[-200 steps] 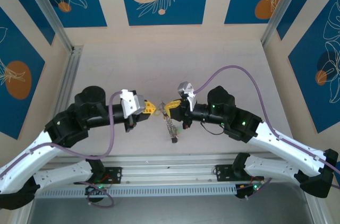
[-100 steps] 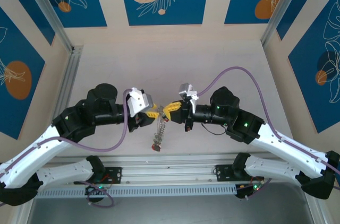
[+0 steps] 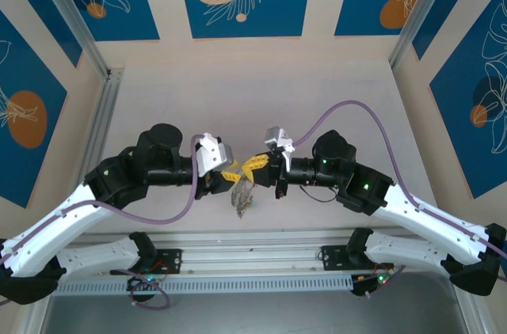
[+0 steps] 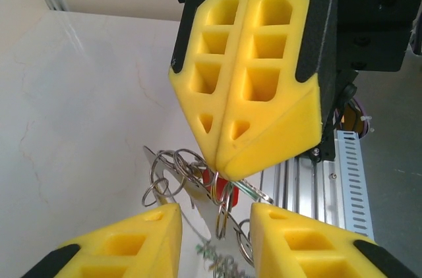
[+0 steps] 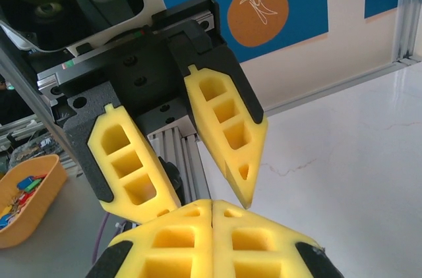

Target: Put the keys on the keyring

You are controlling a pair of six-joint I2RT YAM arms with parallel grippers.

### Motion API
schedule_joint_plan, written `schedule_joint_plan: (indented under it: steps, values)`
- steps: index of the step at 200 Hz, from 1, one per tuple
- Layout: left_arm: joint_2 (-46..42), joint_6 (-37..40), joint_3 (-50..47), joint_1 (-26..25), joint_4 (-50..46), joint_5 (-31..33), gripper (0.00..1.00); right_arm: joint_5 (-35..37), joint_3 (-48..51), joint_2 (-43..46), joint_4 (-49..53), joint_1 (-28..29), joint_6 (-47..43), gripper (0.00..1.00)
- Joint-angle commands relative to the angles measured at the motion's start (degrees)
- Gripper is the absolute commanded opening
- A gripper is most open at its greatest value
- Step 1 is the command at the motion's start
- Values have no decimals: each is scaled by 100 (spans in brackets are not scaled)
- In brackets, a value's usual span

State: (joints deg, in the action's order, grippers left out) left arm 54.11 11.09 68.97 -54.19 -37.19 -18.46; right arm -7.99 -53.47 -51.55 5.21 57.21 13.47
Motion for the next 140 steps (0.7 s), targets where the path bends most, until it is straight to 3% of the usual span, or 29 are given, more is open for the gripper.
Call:
schedule_joint_plan:
  steps: [1,52,72,140]
  values:
    - [45,164,54,5,-27,-164,29,-120,-218,57,-340,48,-113,0]
    - [153,221,9,5,-75,-274,21,-50,-231,124,-276,44,-161,0]
    - [121,230,22,5,-60,-349,0,-16,-235,119,-276,44,-171,0]
    - [-44,246,48,8,-52,-326,0,388,-96,360,-377,-16,-91,0]
